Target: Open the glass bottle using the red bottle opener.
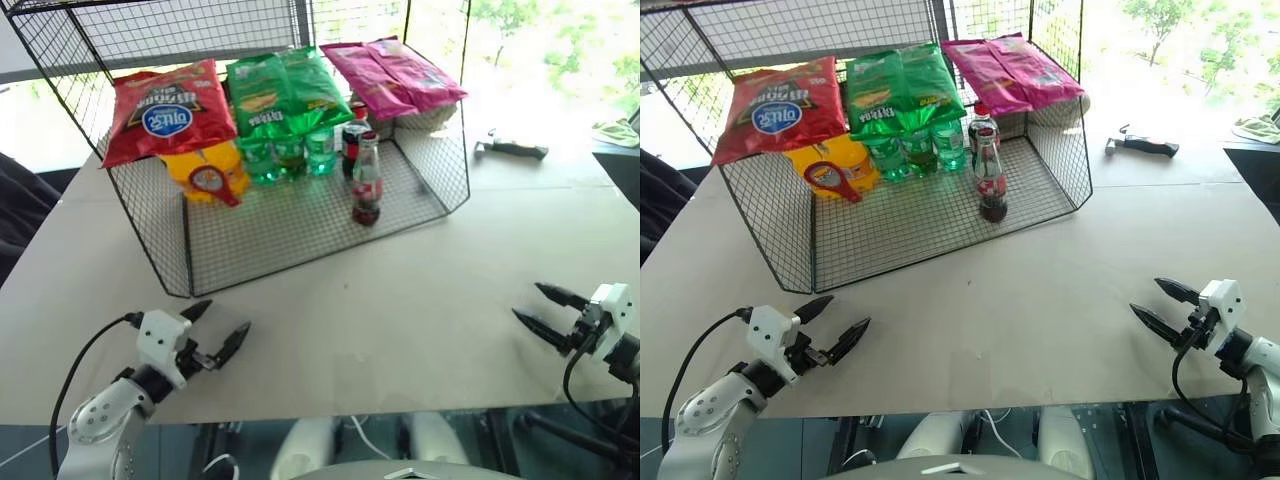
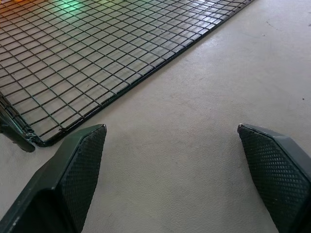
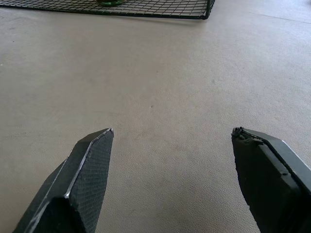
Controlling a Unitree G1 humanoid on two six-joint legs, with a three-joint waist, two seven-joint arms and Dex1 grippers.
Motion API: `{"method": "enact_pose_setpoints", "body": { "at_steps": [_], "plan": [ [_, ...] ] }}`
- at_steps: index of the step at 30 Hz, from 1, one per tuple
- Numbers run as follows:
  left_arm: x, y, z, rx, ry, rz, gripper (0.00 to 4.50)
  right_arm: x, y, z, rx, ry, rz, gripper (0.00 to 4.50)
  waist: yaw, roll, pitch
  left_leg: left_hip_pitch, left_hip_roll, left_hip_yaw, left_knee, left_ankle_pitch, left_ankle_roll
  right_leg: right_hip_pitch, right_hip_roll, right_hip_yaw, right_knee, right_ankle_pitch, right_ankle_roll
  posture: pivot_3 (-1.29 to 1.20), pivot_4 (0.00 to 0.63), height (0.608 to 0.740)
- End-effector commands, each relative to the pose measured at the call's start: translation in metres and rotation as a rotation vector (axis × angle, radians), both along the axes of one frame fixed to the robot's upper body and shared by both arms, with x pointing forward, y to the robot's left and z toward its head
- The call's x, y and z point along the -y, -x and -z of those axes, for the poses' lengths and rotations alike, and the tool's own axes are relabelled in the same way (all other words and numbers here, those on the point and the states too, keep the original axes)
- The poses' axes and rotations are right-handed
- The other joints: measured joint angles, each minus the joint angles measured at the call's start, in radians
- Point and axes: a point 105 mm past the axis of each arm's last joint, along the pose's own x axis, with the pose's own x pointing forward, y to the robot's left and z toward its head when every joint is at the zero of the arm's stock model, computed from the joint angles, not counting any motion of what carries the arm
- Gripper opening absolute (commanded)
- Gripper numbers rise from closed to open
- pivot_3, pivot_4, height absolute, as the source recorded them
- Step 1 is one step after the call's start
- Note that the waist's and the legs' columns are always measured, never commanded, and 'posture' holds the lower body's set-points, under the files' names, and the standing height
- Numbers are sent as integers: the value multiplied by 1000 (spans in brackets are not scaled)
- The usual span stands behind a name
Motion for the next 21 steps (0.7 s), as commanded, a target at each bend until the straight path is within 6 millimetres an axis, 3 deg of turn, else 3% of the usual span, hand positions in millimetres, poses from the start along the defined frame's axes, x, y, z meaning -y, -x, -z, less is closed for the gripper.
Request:
{"method": "enact_pose_setpoints", "body": {
  "at_steps": [1,21],
  "plan": [
    [-1,1,-5,19,-14,28,4500,5,-1,-11,49,15,-5,3892,0,0,0,0,0,0,0,0,0,0,0,0,0,0,0,0,150,740],
    [10,0,-1,26,3,79,4500,-7,0,-16,80,3,-32,3892,1,0,0,0,0,0,0,0,0,0,0,0,0,0,0,0,150,740]
  ]
}}
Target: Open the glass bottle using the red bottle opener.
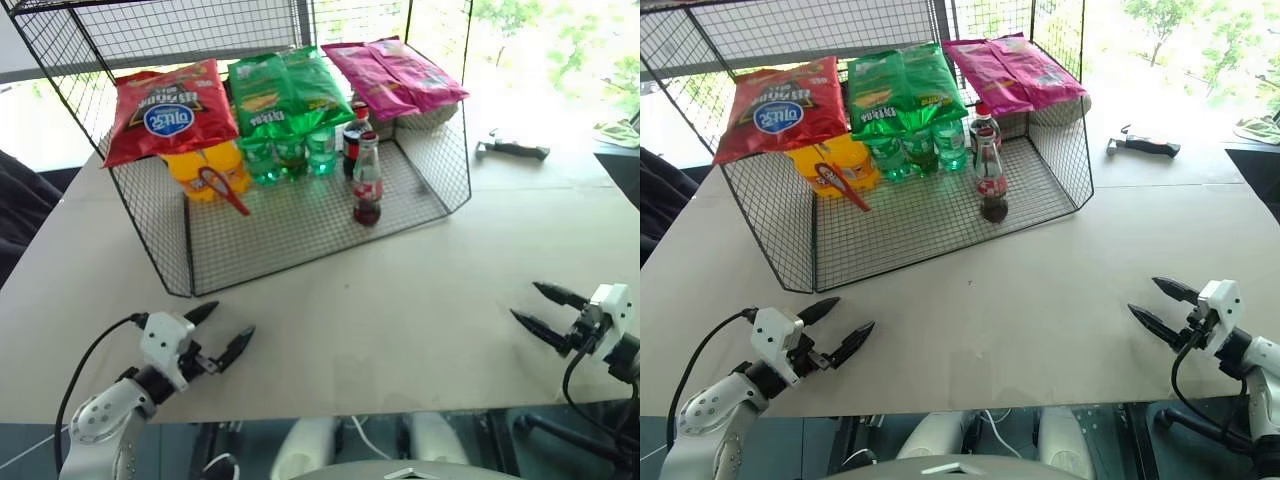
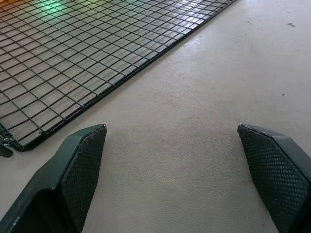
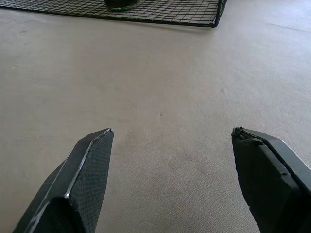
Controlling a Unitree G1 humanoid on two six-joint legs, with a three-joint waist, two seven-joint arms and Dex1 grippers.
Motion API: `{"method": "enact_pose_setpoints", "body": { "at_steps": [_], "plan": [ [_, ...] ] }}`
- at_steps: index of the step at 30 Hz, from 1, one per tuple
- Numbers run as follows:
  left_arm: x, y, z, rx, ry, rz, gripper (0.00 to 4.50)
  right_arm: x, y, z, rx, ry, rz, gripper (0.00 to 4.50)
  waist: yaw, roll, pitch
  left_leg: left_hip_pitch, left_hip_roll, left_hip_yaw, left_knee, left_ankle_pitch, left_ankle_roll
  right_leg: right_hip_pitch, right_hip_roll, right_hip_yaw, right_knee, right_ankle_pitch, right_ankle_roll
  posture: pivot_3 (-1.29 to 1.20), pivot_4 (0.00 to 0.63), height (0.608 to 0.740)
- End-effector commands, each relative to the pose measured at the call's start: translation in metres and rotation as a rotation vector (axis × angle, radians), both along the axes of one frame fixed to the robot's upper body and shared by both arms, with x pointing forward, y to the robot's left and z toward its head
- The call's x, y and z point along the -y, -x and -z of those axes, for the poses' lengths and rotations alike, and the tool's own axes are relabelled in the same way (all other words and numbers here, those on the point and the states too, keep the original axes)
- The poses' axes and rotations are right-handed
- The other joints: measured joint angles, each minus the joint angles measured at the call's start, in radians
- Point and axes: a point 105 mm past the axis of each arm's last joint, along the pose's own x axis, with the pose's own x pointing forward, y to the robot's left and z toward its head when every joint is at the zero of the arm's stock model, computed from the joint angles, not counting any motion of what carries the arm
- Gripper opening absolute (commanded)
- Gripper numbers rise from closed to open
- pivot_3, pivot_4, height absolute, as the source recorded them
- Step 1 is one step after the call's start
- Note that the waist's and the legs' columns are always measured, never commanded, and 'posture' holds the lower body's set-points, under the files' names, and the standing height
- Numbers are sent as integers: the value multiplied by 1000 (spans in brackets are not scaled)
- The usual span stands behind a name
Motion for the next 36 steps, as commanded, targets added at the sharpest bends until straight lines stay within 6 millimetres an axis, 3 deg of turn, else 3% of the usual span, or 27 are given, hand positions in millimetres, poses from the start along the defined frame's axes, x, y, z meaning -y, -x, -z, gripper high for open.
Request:
{"method": "enact_pose_setpoints", "body": {
  "at_steps": [1,7,12,16,23,29,36],
  "plan": [
    [5,-2,-3,28,-3,18,4500,-3,-2,-12,55,-6,-3,3892,0,0,0,0,0,0,0,0,0,0,0,0,0,0,0,0,150,740],
    [10,-12,-14,82,9,25,4500,-24,-2,-19,83,-36,-67,3892,0,0,0,0,0,0,0,0,0,0,0,0,0,0,0,0,150,740],
    [19,-45,-36,175,72,-76,4500,-69,3,-35,121,-130,-212,3892,2,0,0,0,0,0,0,0,0,0,0,0,0,0,0,0,150,740],
    [23,-74,-67,265,174,-170,4500,-112,13,-62,165,-224,-354,3892,2,0,0,-1,0,-3,2,1,-1,0,1,-3,2,0,0,0,150,740],
    [17,-97,-84,320,162,-289,4500,-153,21,-107,228,-314,-490,3892,-2,-2,0,-3,-1,0,1,2,-4,-2,1,-3,1,0,1,0,150,740],
    [6,-111,-116,439,142,-303,4500,-177,25,-137,295,-364,-562,3892,3,-3,1,-3,-1,-2,2,3,-5,-3,1,-5,1,0,1,0,150,740],
    [-4,-124,-131,474,167,-343,4500,-183,22,-147,323,-373,-564,3892,0,-4,1,-4,-1,-2,2,3,-5,-4,2,-5,1,0,1,0,150,740]
  ]
}}
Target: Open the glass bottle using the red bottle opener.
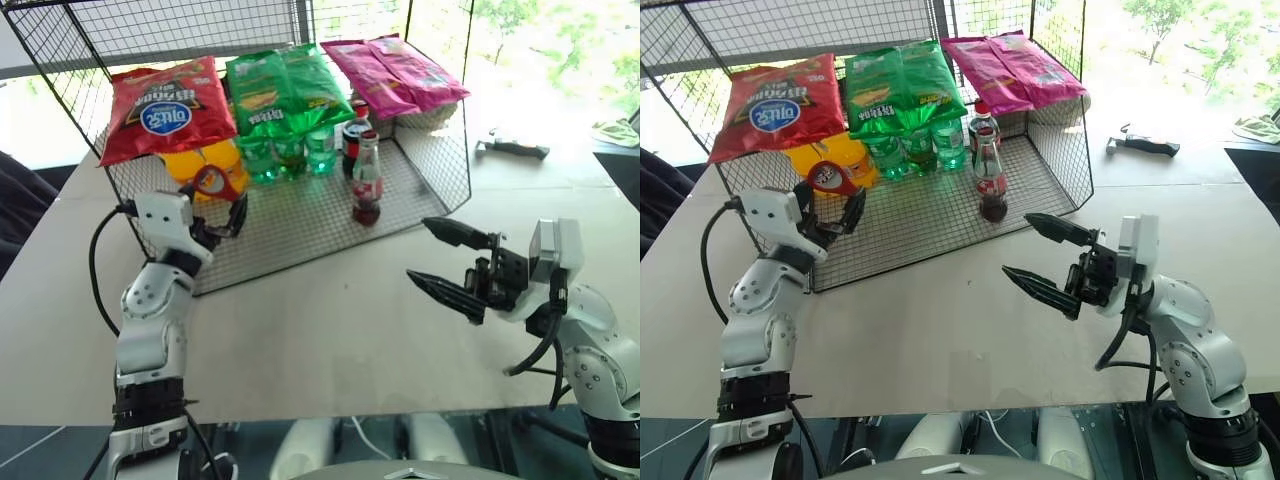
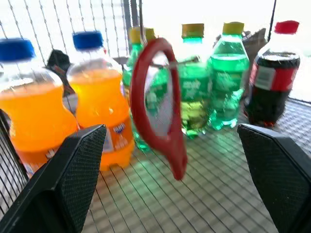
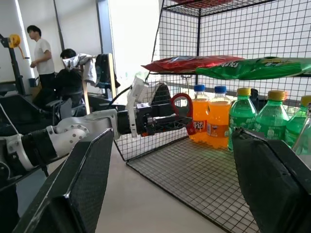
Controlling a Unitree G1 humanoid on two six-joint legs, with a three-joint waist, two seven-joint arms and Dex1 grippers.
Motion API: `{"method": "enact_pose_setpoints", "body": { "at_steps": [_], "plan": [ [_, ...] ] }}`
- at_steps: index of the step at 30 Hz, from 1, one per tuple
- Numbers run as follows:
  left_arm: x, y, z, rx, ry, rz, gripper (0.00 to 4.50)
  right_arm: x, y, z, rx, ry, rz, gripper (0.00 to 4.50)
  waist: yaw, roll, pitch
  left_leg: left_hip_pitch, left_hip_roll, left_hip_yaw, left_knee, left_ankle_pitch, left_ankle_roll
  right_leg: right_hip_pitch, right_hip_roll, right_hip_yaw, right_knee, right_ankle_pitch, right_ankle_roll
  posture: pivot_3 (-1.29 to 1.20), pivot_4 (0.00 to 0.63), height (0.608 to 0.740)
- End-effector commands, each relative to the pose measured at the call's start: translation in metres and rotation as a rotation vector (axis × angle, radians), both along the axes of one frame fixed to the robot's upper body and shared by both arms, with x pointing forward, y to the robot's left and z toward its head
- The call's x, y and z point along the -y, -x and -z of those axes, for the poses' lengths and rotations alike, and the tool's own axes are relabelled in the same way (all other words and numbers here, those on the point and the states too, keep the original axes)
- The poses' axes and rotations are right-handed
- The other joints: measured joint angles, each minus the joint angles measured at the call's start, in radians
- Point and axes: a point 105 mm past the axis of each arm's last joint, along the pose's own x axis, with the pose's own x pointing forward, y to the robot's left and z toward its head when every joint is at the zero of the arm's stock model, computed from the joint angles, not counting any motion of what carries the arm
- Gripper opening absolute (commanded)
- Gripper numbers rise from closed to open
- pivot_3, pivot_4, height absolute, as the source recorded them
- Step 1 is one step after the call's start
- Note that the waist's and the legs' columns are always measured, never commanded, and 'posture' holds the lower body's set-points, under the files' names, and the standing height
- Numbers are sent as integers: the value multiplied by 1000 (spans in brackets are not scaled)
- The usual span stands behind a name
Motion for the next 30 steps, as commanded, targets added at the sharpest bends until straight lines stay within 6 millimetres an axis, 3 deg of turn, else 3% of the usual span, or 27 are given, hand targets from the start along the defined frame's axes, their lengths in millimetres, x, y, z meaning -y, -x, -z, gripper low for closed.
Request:
{"method": "enact_pose_setpoints", "body": {
  "at_steps": [1,9,19,26,30],
  "plan": [
    [-7,-4,-12,42,6,-21,4500,-3,5,-12,42,-26,-14,3892,0,0,0,0,0,0,0,0,0,0,0,0,0,0,0,0,150,740],
    [3,-18,-22,56,-10,56,4500,1,1,-7,36,-19,21,3892,-2,-1,0,0,0,0,0,1,-1,0,1,0,1,0,0,0,150,740],
    [8,-13,-9,26,-28,79,136,6,0,-2,38,-16,62,3943,-1,-1,0,-3,0,0,1,1,-1,-4,1,1,1,0,0,0,150,740],
    [10,-6,-17,59,-9,86,48,6,-2,0,38,-6,60,3943,-1,-1,0,-3,0,0,1,1,-1,-3,1,1,2,0,0,0,150,740],
    [8,2,-31,112,112,108,48,6,-4,2,34,-1,60,3943,0,-2,0,-4,0,0,2,1,-1,-4,1,1,2,0,0,0,150,740]
  ]
}}
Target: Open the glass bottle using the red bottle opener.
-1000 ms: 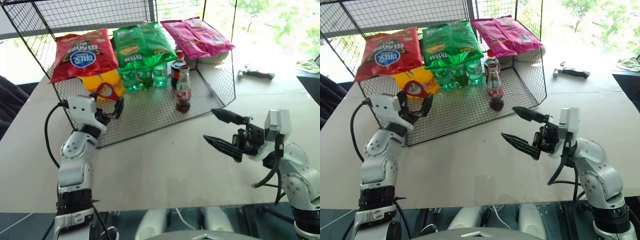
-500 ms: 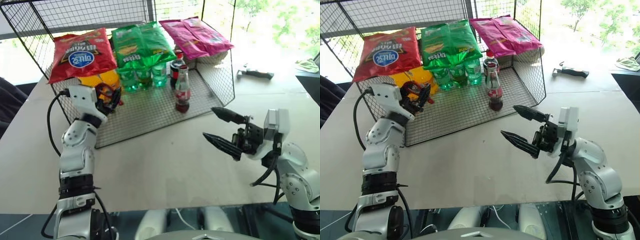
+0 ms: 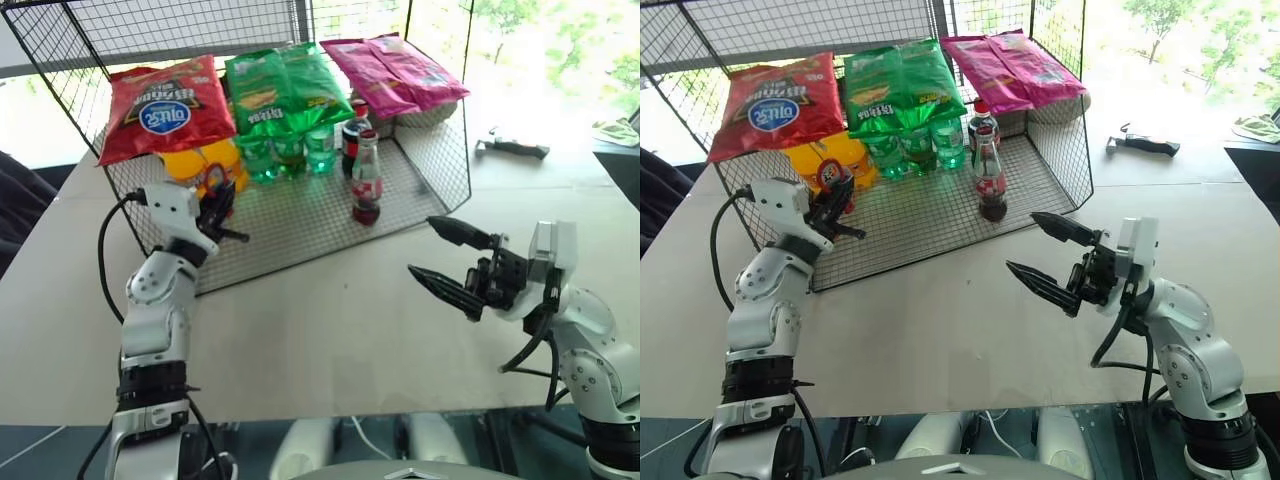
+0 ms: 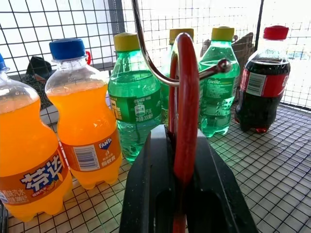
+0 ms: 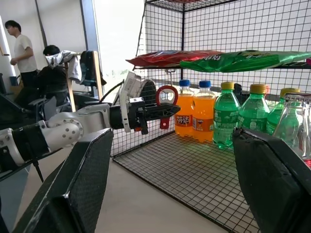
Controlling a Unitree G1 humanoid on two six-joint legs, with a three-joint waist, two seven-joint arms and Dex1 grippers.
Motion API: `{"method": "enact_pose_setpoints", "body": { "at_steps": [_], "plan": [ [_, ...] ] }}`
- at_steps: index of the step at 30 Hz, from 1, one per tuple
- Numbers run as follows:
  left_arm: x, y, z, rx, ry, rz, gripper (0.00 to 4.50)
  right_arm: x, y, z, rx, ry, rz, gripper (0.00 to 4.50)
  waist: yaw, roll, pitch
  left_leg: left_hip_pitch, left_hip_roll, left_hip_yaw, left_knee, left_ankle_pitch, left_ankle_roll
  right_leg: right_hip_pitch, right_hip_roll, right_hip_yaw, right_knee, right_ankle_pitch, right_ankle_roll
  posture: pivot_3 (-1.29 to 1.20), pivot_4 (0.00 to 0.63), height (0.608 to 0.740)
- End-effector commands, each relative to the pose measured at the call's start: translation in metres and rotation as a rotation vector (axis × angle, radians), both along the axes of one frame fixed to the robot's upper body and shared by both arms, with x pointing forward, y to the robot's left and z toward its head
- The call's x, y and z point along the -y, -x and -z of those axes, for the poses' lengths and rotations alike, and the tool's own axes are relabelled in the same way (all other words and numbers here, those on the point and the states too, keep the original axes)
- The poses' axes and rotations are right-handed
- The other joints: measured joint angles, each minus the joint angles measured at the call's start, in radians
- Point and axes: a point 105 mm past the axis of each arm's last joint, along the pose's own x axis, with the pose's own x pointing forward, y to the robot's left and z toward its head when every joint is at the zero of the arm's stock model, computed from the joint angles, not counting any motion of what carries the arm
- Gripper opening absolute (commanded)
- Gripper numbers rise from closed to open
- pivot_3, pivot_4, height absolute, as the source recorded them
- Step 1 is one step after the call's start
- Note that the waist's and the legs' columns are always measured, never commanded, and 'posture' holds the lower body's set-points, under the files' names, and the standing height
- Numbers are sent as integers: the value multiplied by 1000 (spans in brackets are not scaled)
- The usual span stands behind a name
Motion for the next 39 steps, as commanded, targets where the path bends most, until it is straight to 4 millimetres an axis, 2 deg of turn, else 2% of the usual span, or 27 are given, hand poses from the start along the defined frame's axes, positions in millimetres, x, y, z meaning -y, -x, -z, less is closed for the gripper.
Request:
{"method": "enact_pose_setpoints", "body": {
  "at_steps": [1,7,12,21,24,28,34,37,39],
  "plan": [
    [-5,12,-29,101,127,16,48,1,1,-5,41,-2,-1,3943,-1,-1,0,-1,0,0,1,0,0,-1,0,0,0,0,0,0,150,740],
    [9,29,-31,83,272,165,48,1,-2,-5,39,0,-1,3943,-4,-1,-1,-6,0,0,2,0,0,-6,0,1,2,0,0,0,150,740],
    [26,41,-23,5,379,324,48,1,-3,-4,36,1,-1,3943,-2,-1,-1,-6,0,0,2,0,0,-7,0,0,2,0,0,0,150,740],
    [27,47,-24,-21,464,390,48,0,-2,-3,28,2,6,3943,-2,-1,-1,-6,0,1,2,0,0,-6,1,1,3,0,0,0,150,740],
    [46,54,-20,-105,598,554,48,-2,-3,-2,7,11,5,3943,0,-1,-1,-6,0,0,2,0,0,-7,1,1,3,0,0,0,150,740],
    [76,60,-14,-251,711,771,48,-10,-4,6,-128,58,-44,3943,1,-1,-1,-6,0,0,4,0,0,-6,0,1,4,0,0,0,150,740],
    [112,62,-10,-426,716,1037,48,-32,-4,17,-258,229,-127,3943,-3,-1,-1,-5,0,0,6,1,-1,-7,4,1,9,0,0,0,150,740],
    [133,60,-6,-504,642,1147,48,-41,-5,26,-369,377,-163,3943,-5,-2,-1,-5,0,1,6,1,-1,-7,5,1,10,0,0,0,150,740],
    [143,60,-5,-536,617,1209,48,-47,-3,28,-457,415,-207,3943,-5,-2,-1,-6,-1,1,6,1,-1,-7,5,1,9,0,0,0,150,740]
  ]
}}
